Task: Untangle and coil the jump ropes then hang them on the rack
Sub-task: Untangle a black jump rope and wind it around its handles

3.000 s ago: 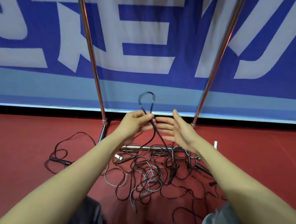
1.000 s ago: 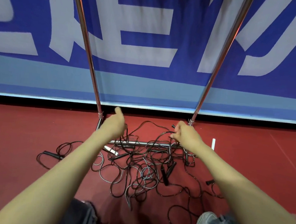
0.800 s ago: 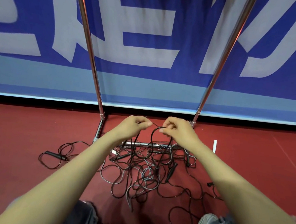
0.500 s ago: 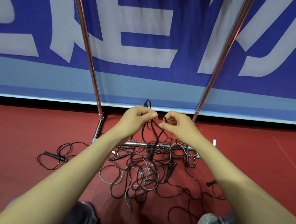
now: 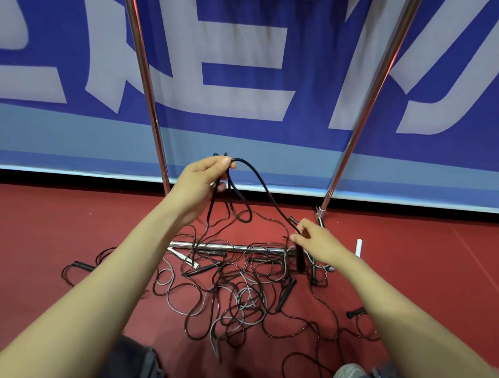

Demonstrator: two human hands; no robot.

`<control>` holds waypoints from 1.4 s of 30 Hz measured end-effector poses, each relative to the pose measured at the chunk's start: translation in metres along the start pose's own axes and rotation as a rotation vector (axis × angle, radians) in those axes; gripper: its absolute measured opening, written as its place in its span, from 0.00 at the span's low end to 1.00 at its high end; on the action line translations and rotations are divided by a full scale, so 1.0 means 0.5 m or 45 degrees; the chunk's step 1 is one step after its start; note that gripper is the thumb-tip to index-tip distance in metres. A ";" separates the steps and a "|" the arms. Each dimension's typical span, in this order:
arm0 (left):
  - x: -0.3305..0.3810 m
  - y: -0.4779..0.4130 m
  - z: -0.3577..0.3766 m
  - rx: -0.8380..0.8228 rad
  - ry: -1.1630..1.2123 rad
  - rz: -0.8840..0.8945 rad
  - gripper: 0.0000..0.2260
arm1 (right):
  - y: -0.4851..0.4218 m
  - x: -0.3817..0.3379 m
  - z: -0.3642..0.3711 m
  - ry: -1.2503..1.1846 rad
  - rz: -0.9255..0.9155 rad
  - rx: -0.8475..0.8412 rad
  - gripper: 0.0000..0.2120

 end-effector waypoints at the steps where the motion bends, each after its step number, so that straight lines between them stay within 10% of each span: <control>1: -0.002 0.000 -0.002 0.020 0.063 -0.025 0.08 | -0.001 0.000 -0.005 -0.055 0.015 0.031 0.10; 10: -0.037 -0.017 -0.020 0.059 -0.099 -0.086 0.09 | -0.016 0.004 -0.058 -0.934 0.320 0.442 0.19; 17: -0.072 -0.019 -0.032 0.138 -0.347 -0.153 0.08 | -0.006 -0.019 -0.055 -0.514 0.410 0.174 0.17; 25: -0.085 -0.018 -0.018 0.117 -0.430 -0.117 0.06 | 0.012 -0.089 -0.119 -0.787 -0.074 0.310 0.16; 33: -0.108 -0.002 -0.001 0.083 -1.489 0.004 0.23 | 0.012 -0.083 -0.084 -0.277 0.040 0.199 0.16; 42: -0.067 0.009 0.048 -0.094 -0.896 0.289 0.05 | 0.036 -0.138 -0.079 -0.728 -0.092 0.095 0.38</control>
Point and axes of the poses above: each hand's wrist, its own y-axis away from the middle knuckle, its own z-axis out of the palm, x = y × z, the point moved 7 cm from there along -y, towards the middle knuckle, and after that the axes turned 9 degrees about x, right-handed, at the moved point
